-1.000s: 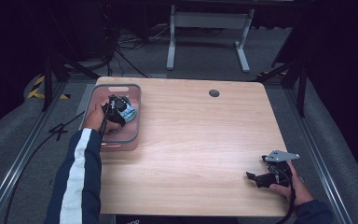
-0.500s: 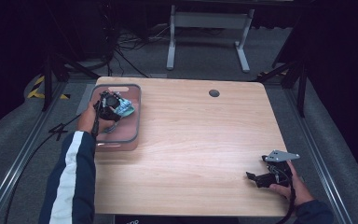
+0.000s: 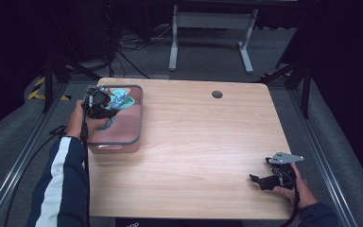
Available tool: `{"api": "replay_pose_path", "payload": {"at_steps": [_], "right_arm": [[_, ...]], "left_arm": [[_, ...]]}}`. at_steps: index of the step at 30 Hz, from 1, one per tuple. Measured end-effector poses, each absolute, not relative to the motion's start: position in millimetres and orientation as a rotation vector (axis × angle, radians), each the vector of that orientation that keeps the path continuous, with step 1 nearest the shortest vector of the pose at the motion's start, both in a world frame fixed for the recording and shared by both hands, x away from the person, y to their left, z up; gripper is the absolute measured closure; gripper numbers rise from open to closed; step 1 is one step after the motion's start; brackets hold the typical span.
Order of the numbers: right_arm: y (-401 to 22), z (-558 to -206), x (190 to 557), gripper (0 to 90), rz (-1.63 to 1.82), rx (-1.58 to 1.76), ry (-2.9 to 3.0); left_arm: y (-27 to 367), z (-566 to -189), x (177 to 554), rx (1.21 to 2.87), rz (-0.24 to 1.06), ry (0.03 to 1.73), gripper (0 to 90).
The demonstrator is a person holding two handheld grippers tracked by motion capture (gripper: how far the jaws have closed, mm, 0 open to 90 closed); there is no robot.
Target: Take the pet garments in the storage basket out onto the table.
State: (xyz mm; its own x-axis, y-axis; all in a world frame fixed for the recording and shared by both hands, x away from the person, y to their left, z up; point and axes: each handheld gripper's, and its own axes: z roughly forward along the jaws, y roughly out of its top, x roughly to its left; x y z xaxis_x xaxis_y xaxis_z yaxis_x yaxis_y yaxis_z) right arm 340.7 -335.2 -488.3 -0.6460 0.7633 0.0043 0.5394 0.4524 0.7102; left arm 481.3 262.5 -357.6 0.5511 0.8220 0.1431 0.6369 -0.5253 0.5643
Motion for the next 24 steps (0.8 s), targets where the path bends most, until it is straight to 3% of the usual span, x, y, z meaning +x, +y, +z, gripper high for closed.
{"api": "replay_pose_path", "payload": {"at_steps": [24], "right_arm": [[-335,-488,341,0.7,0.999,1.114,2.391]], "left_arm": [[225,-318,450,2.279,0.558,0.956,72.3]]}}
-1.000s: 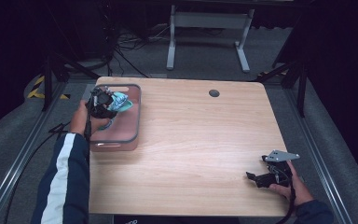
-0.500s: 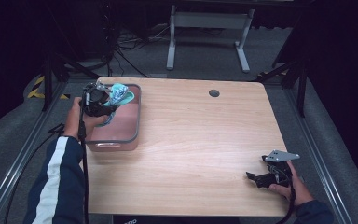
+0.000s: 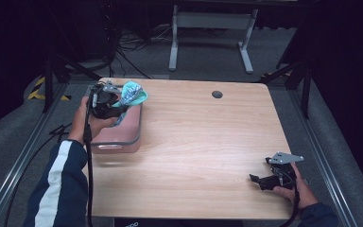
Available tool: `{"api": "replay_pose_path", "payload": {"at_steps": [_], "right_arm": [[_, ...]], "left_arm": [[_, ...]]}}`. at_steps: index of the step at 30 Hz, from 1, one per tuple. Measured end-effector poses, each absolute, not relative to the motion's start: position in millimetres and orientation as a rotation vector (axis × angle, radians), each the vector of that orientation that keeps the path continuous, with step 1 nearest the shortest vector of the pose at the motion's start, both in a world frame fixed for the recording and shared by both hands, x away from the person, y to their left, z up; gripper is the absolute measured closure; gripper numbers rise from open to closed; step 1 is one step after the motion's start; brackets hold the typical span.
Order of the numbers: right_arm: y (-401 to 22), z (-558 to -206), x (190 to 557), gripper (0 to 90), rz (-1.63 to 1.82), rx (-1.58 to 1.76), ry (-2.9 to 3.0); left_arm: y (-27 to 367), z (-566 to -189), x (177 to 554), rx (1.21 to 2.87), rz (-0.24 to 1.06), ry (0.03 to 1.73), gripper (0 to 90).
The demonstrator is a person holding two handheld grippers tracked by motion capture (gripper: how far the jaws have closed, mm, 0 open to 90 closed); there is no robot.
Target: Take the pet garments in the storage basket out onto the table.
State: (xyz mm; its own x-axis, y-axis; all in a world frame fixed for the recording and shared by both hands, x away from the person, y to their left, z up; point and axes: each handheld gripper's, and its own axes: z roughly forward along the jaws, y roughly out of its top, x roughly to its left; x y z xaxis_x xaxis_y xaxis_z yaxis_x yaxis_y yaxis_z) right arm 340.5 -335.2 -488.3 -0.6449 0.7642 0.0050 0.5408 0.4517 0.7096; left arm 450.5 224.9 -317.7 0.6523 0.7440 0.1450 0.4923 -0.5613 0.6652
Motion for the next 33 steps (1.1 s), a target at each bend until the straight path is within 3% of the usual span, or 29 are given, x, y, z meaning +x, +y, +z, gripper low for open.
{"api": "replay_pose_path", "payload": {"at_steps": [33], "right_arm": [[-335,-488,340,0.7,0.998,1.114,2.39]], "left_arm": [[122,-331,445,2.345,0.412,0.704,72.2]]}}
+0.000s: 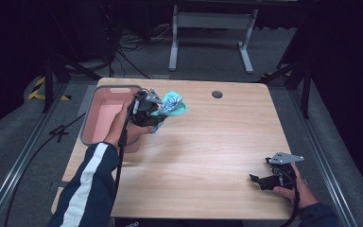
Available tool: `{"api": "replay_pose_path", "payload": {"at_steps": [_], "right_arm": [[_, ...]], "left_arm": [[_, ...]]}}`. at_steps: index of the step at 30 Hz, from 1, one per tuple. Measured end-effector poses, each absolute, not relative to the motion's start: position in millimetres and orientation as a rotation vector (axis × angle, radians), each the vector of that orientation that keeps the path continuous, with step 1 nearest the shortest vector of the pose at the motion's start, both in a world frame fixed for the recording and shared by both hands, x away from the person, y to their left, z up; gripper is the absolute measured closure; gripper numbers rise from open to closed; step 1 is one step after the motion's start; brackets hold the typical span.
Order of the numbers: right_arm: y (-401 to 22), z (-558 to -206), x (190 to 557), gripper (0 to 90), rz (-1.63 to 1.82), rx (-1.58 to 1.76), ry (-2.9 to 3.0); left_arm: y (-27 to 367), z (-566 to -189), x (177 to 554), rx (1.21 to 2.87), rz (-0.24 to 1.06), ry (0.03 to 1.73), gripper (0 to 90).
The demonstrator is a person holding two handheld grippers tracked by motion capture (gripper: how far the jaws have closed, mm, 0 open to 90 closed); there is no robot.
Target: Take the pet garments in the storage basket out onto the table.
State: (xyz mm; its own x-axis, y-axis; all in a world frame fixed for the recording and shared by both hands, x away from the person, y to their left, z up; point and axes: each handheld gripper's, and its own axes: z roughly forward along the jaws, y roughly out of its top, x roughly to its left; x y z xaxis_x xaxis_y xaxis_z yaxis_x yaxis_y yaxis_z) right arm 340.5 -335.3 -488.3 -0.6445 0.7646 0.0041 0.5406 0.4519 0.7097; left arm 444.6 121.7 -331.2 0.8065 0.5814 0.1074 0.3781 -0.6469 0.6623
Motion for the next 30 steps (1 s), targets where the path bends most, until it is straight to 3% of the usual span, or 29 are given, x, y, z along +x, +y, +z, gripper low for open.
{"api": "replay_pose_path", "payload": {"at_steps": [30], "right_arm": [[-335,-488,340,0.7,0.998,1.114,2.39]], "left_arm": [[54,-386,448,2.469,0.312,0.644,71.5]]}}
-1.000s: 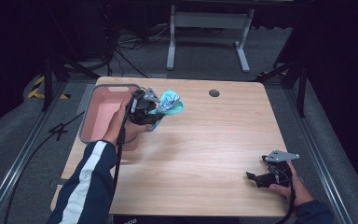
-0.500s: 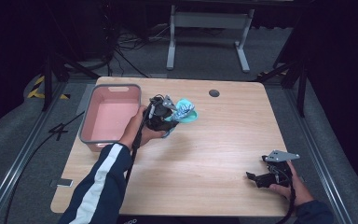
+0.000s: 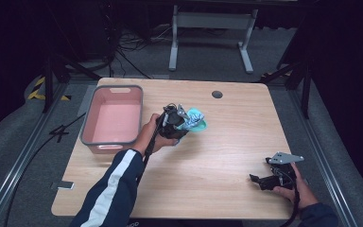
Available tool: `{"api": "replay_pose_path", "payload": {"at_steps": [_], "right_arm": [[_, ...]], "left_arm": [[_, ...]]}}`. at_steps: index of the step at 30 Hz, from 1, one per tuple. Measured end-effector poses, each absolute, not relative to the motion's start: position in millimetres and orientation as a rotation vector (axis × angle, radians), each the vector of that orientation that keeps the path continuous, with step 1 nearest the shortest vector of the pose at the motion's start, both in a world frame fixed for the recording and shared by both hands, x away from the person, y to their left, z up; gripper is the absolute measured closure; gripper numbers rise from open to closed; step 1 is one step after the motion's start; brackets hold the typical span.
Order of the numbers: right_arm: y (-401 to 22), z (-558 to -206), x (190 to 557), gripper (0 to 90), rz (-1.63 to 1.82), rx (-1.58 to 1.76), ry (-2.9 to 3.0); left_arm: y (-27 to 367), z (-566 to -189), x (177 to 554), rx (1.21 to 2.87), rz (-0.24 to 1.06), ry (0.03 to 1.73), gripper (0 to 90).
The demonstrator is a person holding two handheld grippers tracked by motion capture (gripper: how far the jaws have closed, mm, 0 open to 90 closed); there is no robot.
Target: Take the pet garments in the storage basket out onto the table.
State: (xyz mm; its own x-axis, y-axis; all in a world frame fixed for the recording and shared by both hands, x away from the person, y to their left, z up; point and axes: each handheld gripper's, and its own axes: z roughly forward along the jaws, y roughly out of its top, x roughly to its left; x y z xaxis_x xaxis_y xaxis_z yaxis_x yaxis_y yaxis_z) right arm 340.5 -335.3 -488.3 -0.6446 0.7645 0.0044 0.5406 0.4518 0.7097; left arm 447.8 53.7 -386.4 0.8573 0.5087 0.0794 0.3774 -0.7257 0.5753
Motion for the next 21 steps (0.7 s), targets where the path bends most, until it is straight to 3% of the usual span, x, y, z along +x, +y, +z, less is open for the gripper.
{"api": "replay_pose_path", "payload": {"at_steps": [21], "right_arm": [[-335,-488,341,0.7,0.998,1.114,2.39]], "left_arm": [[32,-418,446,2.514,0.241,0.647,65.4]]}}
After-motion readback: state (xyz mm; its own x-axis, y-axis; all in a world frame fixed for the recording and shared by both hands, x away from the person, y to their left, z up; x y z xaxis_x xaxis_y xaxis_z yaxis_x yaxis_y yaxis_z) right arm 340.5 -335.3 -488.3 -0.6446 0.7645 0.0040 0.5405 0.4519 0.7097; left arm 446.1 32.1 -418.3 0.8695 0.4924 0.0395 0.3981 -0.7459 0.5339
